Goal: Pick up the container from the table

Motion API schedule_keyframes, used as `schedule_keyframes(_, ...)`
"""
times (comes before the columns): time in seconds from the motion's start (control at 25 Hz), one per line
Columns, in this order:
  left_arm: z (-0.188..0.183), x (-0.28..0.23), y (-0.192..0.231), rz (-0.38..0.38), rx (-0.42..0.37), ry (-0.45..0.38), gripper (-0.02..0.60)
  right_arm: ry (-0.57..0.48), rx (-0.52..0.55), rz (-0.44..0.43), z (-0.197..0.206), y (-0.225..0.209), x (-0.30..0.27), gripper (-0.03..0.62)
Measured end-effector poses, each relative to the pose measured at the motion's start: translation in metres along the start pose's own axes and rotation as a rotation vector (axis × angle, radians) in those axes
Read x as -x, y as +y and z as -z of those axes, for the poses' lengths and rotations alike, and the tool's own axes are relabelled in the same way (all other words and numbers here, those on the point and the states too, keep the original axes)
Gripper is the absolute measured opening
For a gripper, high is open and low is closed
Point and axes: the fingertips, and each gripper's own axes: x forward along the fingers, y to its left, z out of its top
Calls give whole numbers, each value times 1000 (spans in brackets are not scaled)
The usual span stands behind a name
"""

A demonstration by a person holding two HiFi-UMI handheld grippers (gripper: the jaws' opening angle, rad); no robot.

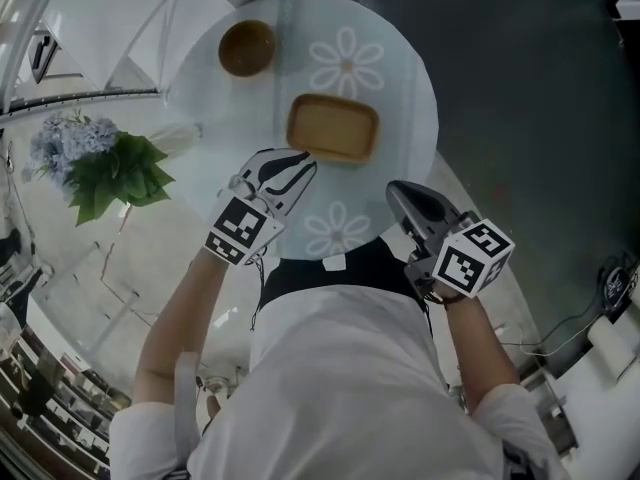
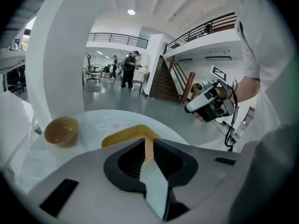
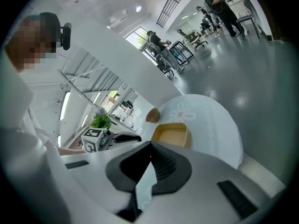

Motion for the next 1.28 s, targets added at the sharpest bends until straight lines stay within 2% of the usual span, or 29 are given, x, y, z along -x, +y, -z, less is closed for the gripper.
schedule_keyframes(0.24, 12, -20, -3, 27, -94, 78, 79, 8, -47, -1, 7, -13, 0, 21)
schedule_keyframes(0.56, 26, -42, -10, 51, -292, 184, 114, 6, -78, 14, 16, -32, 5, 21)
schedule_keyframes(0.88, 44, -62, -14, 74, -456, 297, 124, -7, -118, 23, 25, -47, 10, 21)
schedule_keyframes(1.2, 60, -76, -13, 70, -536, 382, 123, -20, -145, 40, 30, -61, 14, 21)
schedule_keyframes(1.28, 64, -78, -12, 52, -555, 399, 95, -22, -148, 39, 30, -61, 15, 21)
